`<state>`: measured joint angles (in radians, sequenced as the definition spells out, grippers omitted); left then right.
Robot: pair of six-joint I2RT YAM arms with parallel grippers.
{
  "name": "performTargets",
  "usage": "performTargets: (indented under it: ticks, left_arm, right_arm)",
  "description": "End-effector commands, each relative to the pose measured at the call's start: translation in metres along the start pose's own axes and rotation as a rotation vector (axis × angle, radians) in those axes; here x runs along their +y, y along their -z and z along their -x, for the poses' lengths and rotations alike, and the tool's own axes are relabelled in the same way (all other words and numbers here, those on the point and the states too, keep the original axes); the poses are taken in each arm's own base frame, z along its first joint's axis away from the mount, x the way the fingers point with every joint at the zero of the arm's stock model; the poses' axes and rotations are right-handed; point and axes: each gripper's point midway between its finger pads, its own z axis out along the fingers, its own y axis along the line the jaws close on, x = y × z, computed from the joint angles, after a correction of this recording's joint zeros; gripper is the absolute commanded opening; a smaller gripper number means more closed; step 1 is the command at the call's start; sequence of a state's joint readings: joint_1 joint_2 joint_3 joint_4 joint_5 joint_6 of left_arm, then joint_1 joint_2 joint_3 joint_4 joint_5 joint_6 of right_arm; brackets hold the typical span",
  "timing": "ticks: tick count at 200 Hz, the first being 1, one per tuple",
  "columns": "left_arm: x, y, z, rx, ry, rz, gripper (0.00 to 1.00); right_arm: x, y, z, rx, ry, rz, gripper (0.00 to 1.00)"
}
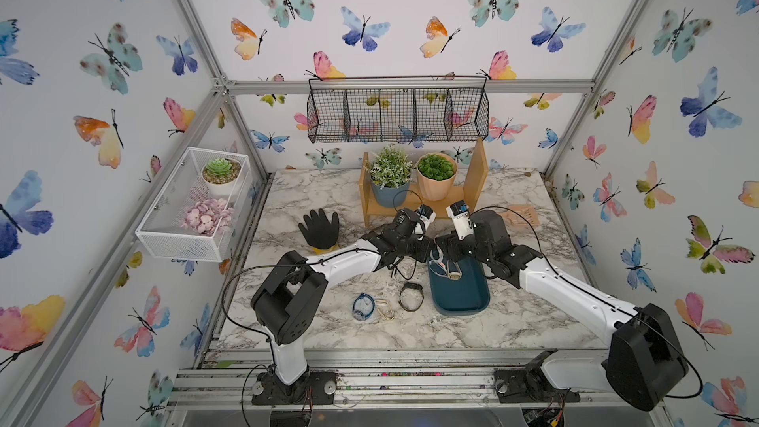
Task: Put the watch into the storage box
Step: Place the watch in the storage box.
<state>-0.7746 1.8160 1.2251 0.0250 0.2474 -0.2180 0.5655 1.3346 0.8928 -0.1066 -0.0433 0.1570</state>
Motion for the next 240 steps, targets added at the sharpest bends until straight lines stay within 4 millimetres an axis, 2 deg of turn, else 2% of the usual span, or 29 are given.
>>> performTargets:
  ticks: [1,41,73,83,87,108,141,202,240]
  left_arm:
    - [-0.014,-0.016,0.002,0.010,-0.014,-0.048,0.00]
    - [-0.018,-0.035,0.001,0.029,0.004,-0.064,0.00]
    - [-0.028,-0.047,0.000,0.043,-0.008,-0.084,0.00]
    - [-0.035,-0.047,0.005,0.035,-0.018,-0.095,0.00]
    - [-0.033,-0.056,-0.004,0.059,-0.014,-0.092,0.00]
    - [-0.040,-0.066,-0.006,0.071,-0.018,-0.105,0.00]
    - [-0.047,-0.083,-0.011,0.096,-0.013,-0.127,0.00]
    - [-0.047,-0.102,-0.023,0.129,-0.009,-0.124,0.00]
    - [-0.044,-0.108,-0.028,0.142,-0.008,-0.111,0.06]
  right_arm:
    - [-0.032,0.004,-0.013,0.041,-0.088,-0.143,0.63]
    - [-0.065,0.013,-0.024,0.025,-0.214,-0.189,0.64]
    - [-0.077,0.014,-0.033,0.050,-0.241,-0.210,0.64]
    - [-0.080,0.014,-0.036,0.054,-0.248,-0.217,0.64]
    - [-0.081,0.014,-0.037,0.055,-0.250,-0.220,0.64]
    - [-0.088,0.017,-0.039,0.050,-0.266,-0.233,0.64]
    - [-0.093,0.022,-0.041,0.044,-0.276,-0.243,0.65]
    - [-0.093,0.026,-0.044,0.035,-0.277,-0.236,0.65]
    - [-0.089,0.025,-0.046,0.031,-0.274,-0.211,0.65]
